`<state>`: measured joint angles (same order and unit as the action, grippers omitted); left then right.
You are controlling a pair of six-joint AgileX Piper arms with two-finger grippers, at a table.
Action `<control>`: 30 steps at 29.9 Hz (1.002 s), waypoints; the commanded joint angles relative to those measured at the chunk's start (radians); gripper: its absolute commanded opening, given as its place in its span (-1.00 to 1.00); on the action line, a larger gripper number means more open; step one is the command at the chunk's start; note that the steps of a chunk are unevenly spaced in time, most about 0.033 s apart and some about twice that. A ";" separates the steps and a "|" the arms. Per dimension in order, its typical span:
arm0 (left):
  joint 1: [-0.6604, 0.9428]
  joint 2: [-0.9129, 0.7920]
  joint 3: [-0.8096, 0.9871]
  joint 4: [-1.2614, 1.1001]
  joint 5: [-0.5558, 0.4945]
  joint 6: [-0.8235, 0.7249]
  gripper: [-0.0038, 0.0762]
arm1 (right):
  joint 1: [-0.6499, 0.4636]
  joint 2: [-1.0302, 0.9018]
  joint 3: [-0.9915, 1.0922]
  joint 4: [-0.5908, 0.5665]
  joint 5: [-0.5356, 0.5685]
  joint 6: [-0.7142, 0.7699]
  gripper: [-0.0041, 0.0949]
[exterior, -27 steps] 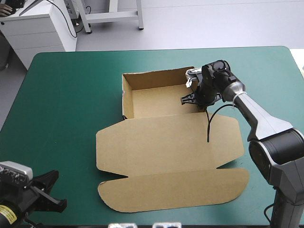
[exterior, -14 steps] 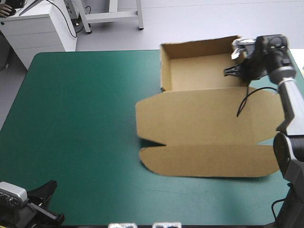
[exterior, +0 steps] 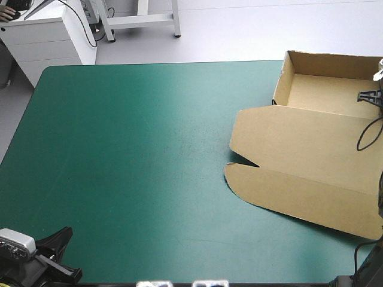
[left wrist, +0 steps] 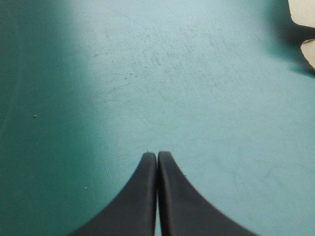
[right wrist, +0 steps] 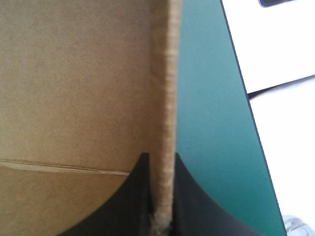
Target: Fold the box
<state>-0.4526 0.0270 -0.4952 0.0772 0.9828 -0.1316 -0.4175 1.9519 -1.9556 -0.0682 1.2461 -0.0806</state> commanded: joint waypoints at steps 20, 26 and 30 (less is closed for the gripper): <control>-0.002 0.016 -0.021 0.001 -0.073 -0.008 -0.92 | -0.029 -0.001 -0.022 0.028 0.005 -0.008 0.47; -0.002 0.016 -0.021 0.001 -0.073 -0.008 -0.92 | -0.029 -0.149 -0.020 0.205 0.005 -0.004 0.43; -0.002 0.016 -0.021 0.001 -0.073 -0.008 -0.92 | 0.005 -0.262 0.007 0.374 0.005 -0.078 0.06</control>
<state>-0.4526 0.0270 -0.4945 0.0782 0.9828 -0.1316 -0.4351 1.8217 -1.9462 0.1875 1.2397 -0.1065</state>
